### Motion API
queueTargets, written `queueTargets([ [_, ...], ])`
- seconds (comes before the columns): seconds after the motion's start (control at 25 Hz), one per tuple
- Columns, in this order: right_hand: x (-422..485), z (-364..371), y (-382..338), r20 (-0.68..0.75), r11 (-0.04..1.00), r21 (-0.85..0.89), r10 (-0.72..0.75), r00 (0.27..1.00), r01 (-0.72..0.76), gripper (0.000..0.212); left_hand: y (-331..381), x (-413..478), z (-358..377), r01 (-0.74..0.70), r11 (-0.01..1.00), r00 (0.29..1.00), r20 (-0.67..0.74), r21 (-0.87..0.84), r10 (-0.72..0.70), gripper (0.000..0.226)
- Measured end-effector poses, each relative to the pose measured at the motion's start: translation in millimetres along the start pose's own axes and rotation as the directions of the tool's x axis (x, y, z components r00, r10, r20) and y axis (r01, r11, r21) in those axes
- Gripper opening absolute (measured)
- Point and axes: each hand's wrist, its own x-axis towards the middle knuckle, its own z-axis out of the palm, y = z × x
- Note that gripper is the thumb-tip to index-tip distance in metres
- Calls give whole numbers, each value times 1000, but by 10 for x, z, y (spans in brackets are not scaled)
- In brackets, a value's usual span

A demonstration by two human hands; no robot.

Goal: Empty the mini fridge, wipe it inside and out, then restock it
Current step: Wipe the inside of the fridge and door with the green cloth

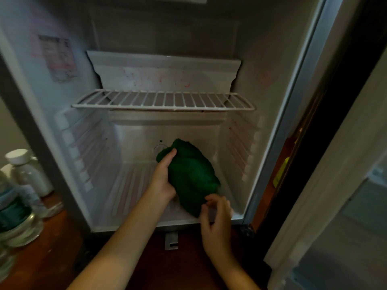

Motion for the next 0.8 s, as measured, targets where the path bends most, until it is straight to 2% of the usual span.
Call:
queueTargets([
  [0.04, 4, -35, -95, -28, 990, 120, 75, 997, -71, 8, 1, -79, -56, -11, 999, 1000, 6, -42, 11, 42],
  [0.08, 27, -47, -187, -46, 948, 267, 192, 980, -173, 12, 13, -150, -109, -22, 997, 1000, 13, -79, 23, 41],
  [0.12, 76, -58, -263, -1, 871, 402, 309, 951, -282, 23, 24, -214, -146, -28, 993, 999, 27, -111, 31, 40],
  [0.2, 228, -50, -399, 259, 627, 581, 462, 848, -519, 58, 55, -328, -179, -42, 992, 998, 46, -122, 48, 39],
  [0.24, 287, -45, -459, 385, 535, 591, 470, 794, -603, 64, 74, -390, -189, -46, 993, 997, 57, -108, 53, 38],
  [0.28, 327, -46, -528, 457, 505, 577, 452, 766, -642, 60, 102, -461, -206, -60, 996, 996, 68, -69, 64, 37],
  [0.32, 357, -48, -576, 462, 517, 565, 447, 766, -643, 55, 135, -526, -223, -82, 996, 993, 89, -17, 83, 37],
  [0.4, 408, -89, -660, 333, 564, 597, 471, 817, -570, 49, 231, -608, -307, -190, 976, 978, 112, 110, 177, 42],
  [0.48, 462, -144, -723, 218, 614, 634, 442, 870, -470, 49, 364, -654, -433, -381, 883, 925, 123, 274, 361, 56],
  [0.52, 484, -169, -779, 197, 649, 626, 406, 893, -433, 50, 433, -681, -466, -472, 780, 878, 141, 411, 457, 61],
  [0.6, 501, -173, -850, 209, 741, 552, 321, 924, -383, 54, 518, -729, -448, -597, 471, 774, 310, 650, 552, 63],
  [0.64, 510, -166, -890, 230, 773, 521, 282, 931, -363, 55, 536, -753, -386, -622, 350, 756, 421, 700, 501, 63],
  [0.68, 519, -164, -958, 253, 790, 504, 253, 934, -350, 55, 539, -774, -300, -622, 281, 768, 500, 731, 400, 64],
  [0.76, 543, -160, -1046, 283, 802, 504, 195, 939, -319, 51, 511, -788, -122, -582, 237, 813, 546, 778, 204, 66],
  [0.8, 556, -155, -1065, 281, 812, 500, 176, 943, -301, 49, 496, -780, -62, -565, 240, 825, 541, 790, 163, 63],
])
